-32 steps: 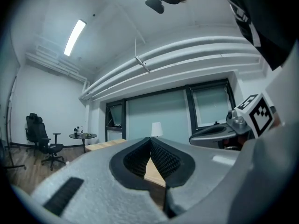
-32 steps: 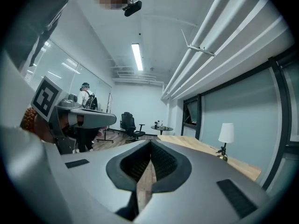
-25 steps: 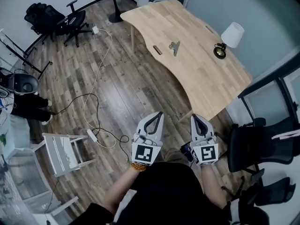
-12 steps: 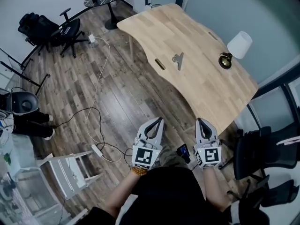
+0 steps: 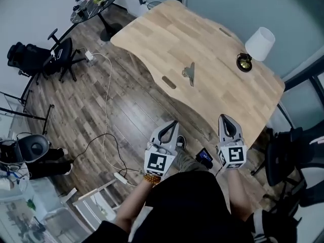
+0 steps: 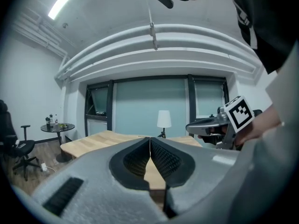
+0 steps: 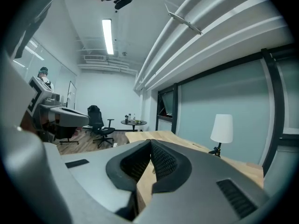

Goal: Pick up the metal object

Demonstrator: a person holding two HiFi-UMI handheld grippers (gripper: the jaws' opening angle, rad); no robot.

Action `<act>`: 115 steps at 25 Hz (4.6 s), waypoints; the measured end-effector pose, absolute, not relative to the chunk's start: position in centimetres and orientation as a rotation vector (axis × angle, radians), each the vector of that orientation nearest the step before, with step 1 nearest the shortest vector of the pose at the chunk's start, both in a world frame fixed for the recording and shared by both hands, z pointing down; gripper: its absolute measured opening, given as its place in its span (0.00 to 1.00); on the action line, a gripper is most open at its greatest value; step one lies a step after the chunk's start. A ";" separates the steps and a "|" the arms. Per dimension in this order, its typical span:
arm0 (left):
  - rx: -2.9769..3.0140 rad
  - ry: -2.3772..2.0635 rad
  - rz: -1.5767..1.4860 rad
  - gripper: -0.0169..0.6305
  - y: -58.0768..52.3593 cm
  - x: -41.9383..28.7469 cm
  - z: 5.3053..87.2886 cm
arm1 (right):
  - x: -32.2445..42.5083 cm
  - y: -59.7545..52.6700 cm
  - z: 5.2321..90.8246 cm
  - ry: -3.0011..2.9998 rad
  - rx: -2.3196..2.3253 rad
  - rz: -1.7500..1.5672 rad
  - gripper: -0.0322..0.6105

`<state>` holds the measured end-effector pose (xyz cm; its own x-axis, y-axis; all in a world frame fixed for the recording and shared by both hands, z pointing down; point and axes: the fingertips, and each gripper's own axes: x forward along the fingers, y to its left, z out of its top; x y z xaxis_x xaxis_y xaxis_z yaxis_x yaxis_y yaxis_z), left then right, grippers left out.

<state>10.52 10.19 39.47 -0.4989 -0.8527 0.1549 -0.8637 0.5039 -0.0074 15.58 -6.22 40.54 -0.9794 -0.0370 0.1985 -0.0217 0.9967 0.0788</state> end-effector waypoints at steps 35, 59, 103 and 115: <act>2.080 -1.769 0.210 0.06 -4.3 -19.7 52.6 | 1.0 -15.2 40.8 -2.614 1.125 -0.140 0.06; 1.688 -1.256 -0.114 0.09 -11.3 -20.6 66.1 | 0.4 -15.2 45.2 -2.480 1.276 0.008 0.06; 1.305 -1.017 -0.305 0.09 -13.7 -17.9 72.9 | 2.3 -16.3 46.0 -2.432 1.376 0.065 0.06; 1.318 -0.991 -0.275 0.06 -12.4 -17.6 72.7 | 1.5 -16.1 46.3 -2.441 1.353 0.065 0.06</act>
<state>-17.59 -12.37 72.70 0.5832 -0.6784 0.4469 -0.3509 0.2858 0.8917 1.54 -16.10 46.33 -0.4840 -0.8139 0.3214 -0.8298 0.5435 0.1266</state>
